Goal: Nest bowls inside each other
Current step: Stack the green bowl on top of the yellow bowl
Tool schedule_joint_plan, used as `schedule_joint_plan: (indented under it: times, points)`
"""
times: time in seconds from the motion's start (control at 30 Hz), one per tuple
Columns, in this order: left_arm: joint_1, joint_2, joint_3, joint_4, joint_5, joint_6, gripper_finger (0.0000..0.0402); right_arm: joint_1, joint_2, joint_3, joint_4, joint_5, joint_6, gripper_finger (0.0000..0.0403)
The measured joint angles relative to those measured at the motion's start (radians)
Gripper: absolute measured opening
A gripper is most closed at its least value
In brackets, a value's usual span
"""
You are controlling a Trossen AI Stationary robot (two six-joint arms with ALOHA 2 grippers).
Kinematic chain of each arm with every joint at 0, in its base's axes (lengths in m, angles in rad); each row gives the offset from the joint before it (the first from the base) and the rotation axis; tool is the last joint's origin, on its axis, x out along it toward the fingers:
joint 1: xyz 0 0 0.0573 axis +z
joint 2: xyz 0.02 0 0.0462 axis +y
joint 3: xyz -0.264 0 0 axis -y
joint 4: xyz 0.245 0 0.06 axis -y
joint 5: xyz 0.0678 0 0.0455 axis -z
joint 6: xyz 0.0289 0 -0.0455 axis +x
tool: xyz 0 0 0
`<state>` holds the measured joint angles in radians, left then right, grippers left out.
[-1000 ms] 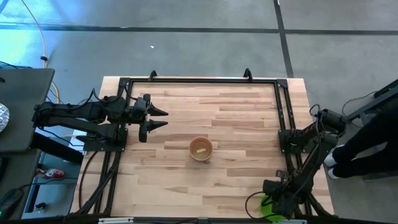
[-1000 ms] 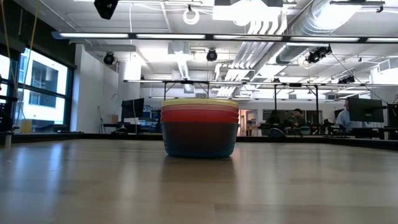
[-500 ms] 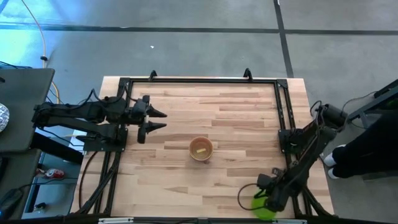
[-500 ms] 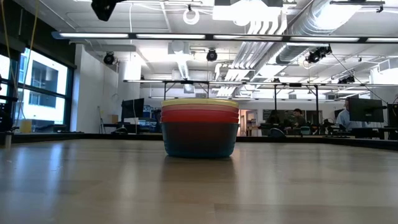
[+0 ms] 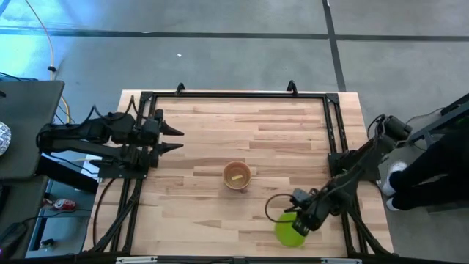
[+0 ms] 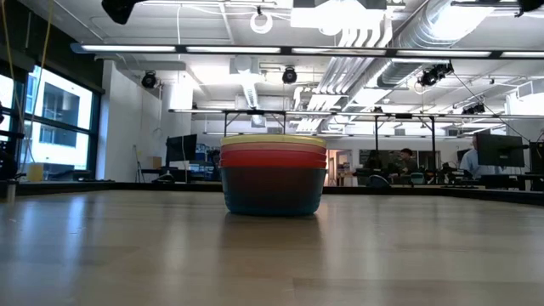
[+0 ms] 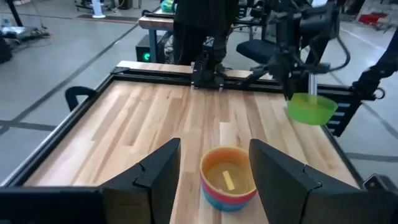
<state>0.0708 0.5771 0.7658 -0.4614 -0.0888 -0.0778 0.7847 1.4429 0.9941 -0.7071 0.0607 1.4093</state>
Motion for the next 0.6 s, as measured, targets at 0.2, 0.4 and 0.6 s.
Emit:
schedule_joint_plan:
  times: [0.2, 0.4, 0.6]
  points:
    - [0.001, -0.063, -0.026, -0.027, -0.018, 0.029, 0.0181, -0.075, -0.012, 0.057, -0.006, 0.010, -0.041, 0.0000]
    - [0.001, -0.187, -0.197, 0.082, -0.019, -0.027, 0.0181, -0.126, -0.011, 0.118, -0.006, 0.037, -0.056, 0.0000]
    - [0.001, -0.298, -0.323, 0.147, -0.028, -0.048, 0.0181, -0.169, -0.011, 0.179, -0.009, 0.037, -0.047, 0.0000]
